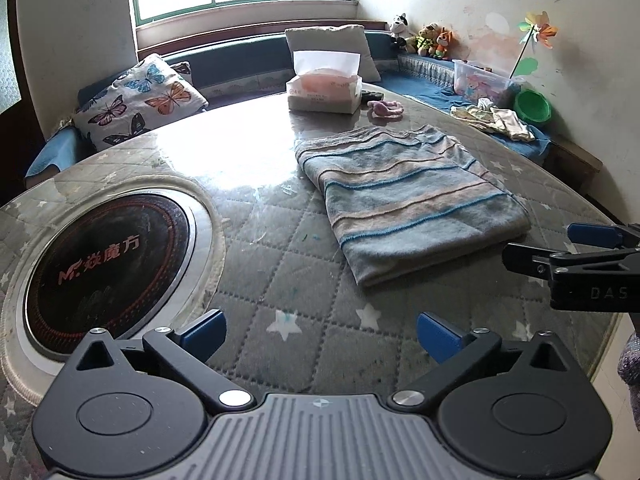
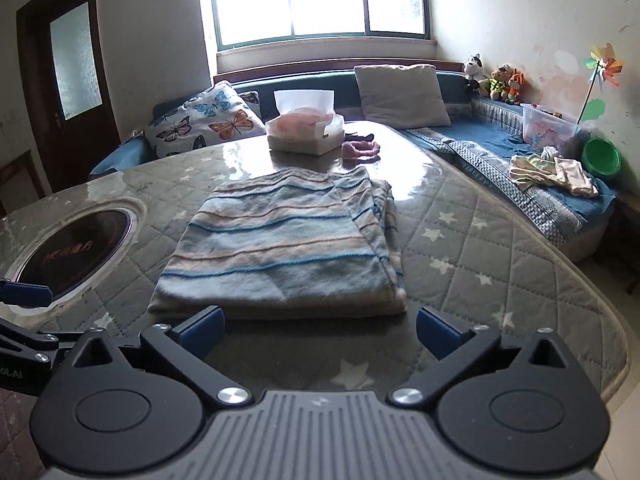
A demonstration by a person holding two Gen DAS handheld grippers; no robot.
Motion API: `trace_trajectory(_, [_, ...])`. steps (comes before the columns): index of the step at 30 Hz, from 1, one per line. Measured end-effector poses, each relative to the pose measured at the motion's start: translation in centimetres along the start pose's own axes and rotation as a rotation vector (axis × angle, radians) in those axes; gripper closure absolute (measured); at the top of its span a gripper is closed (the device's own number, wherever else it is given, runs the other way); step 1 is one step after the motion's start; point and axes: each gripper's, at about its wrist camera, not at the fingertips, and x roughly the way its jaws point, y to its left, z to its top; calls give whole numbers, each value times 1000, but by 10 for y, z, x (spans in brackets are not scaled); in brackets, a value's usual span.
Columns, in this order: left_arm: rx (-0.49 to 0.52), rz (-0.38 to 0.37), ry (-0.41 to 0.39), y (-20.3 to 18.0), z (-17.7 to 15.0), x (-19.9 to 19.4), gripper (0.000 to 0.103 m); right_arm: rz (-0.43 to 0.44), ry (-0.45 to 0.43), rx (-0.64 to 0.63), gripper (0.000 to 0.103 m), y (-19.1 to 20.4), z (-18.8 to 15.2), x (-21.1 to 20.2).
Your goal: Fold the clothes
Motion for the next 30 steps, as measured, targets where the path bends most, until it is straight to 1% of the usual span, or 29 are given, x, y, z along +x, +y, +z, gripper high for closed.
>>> trace_trajectory(6, [12, 7, -8, -1, -10, -8, 0, -21, -6, 15, 0, 5, -8, -9])
trace_trajectory(12, [13, 14, -8, -3, -23, -14, 0, -23, -9, 31, 0, 11, -23, -18])
trace_trajectory(17, [35, 23, -20, -7, -31, -20, 0, -31, -14, 22, 0, 17, -32, -24])
trace_trajectory(30, [32, 20, -30, -10, -49, -27, 0, -44, -20, -5, 0, 31, -44, -34])
